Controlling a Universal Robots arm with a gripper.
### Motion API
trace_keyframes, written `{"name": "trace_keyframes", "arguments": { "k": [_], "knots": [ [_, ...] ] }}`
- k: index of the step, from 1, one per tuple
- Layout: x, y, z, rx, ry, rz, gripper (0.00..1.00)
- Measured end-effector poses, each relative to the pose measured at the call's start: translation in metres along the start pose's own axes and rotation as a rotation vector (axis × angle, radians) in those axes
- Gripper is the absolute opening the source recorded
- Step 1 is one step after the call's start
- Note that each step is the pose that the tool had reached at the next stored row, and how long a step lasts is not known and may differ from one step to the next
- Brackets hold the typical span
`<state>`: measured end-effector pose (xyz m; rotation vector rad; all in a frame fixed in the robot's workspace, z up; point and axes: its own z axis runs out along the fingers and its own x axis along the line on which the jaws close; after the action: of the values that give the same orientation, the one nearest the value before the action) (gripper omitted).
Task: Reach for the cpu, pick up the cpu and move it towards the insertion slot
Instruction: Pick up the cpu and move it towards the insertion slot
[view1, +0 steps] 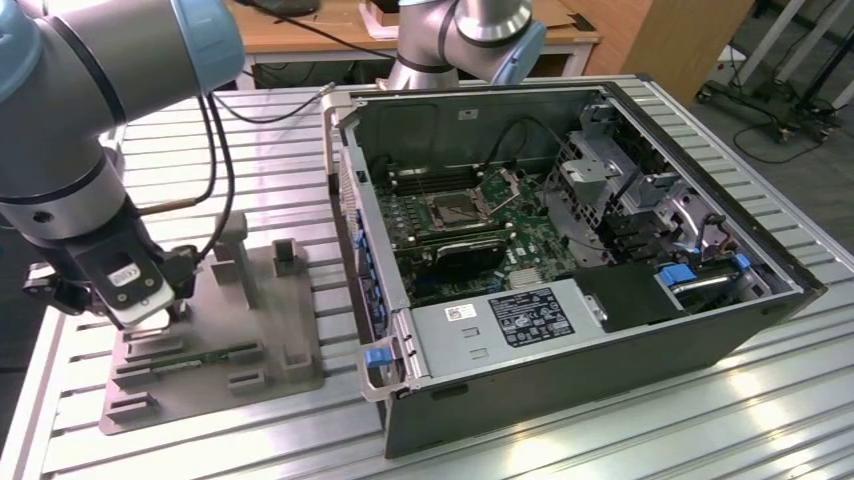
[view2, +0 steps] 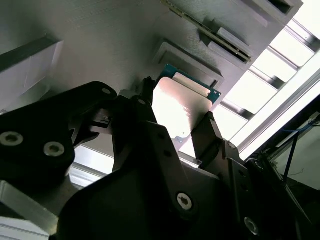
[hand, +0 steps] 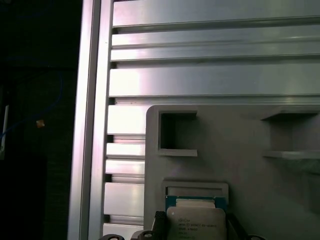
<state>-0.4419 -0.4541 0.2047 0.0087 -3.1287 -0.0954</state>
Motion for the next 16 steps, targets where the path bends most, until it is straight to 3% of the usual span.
{"name": "trace_keyframes", "arguments": {
  "k": [16],
  "knots": [
    [0.0001,0.0006,-0.0095,0.0,-0.0001,0.0,0.55]
  ]
}}
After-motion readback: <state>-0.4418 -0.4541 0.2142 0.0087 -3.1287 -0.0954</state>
